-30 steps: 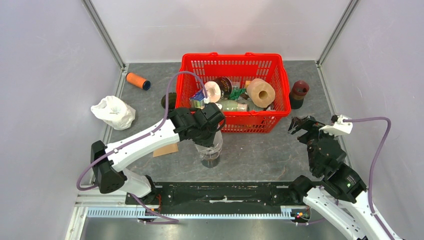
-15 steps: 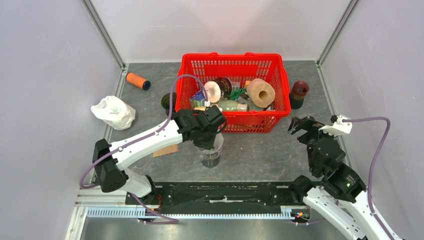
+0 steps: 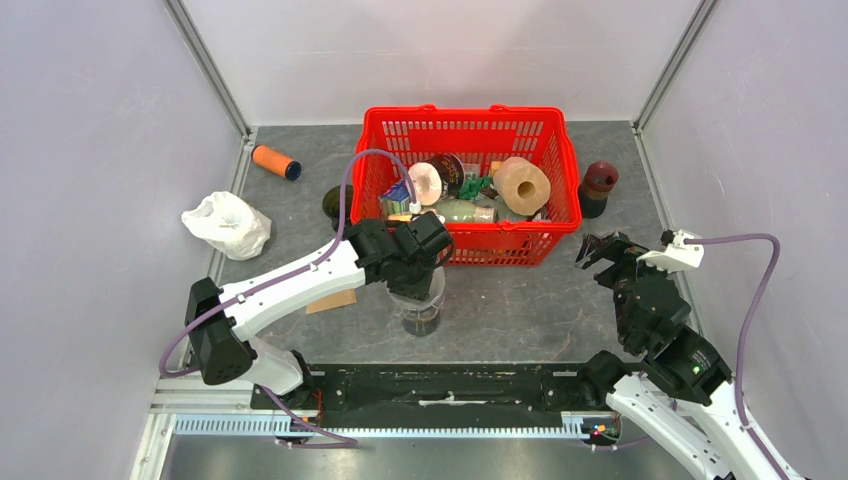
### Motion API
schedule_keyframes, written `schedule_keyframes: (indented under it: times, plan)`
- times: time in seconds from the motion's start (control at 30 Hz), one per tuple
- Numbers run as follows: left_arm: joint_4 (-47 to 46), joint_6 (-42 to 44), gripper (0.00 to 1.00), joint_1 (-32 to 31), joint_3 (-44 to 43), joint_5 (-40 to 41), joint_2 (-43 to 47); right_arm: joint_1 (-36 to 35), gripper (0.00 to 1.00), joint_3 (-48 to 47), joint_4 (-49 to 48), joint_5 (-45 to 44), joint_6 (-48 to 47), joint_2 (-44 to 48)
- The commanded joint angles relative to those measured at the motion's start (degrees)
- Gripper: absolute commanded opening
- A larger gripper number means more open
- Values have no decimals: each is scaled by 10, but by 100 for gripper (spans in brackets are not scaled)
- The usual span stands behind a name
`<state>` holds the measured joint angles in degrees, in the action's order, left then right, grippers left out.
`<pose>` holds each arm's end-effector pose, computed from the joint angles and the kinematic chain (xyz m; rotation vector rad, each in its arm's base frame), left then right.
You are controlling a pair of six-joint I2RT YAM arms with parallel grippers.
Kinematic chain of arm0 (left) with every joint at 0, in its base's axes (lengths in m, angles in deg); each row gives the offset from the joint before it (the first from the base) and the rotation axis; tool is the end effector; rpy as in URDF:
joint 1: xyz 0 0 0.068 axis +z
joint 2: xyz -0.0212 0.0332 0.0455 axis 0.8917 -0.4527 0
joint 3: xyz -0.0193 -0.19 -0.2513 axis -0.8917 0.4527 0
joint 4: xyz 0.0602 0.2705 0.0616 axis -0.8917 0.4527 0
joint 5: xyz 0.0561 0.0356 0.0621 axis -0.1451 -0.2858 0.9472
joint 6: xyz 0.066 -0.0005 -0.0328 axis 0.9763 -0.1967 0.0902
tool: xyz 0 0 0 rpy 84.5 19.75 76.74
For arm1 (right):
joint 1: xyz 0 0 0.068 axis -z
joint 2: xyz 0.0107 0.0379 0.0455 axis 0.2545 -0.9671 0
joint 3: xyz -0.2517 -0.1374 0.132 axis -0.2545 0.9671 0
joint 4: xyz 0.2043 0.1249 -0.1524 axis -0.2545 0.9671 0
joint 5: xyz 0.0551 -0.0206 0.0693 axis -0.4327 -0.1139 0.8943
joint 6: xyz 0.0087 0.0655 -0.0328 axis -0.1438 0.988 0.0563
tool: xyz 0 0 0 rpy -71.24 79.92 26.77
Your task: Place the coffee filter in the dripper
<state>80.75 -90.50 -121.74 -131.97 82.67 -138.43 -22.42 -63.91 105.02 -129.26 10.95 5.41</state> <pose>0.1693 -0.2594 0.3253 0.4475 2.7300 -0.2485 0.0819 0.0060 0.3609 0.4473 1.6218 0.1507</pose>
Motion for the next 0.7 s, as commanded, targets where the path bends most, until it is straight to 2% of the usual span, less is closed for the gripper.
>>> schedule_keyframes:
  times: [0.0,0.27,0.43,0.5,0.67]
  plan:
    - [-5,-18,37,-5,0,8,1,0,97,2,0,-17,0,4]
    - [5,-18,48,-8,-6,10,-3,0,97,2,0,-15,0,5]
    - [15,-17,52,-10,-13,14,-5,0,97,2,0,-15,-2,4]
    - [17,-16,49,-12,-17,14,-7,0,97,2,0,-14,-2,3]
    - [28,-13,34,-15,-30,22,-13,0,97,2,1,-16,-1,4]
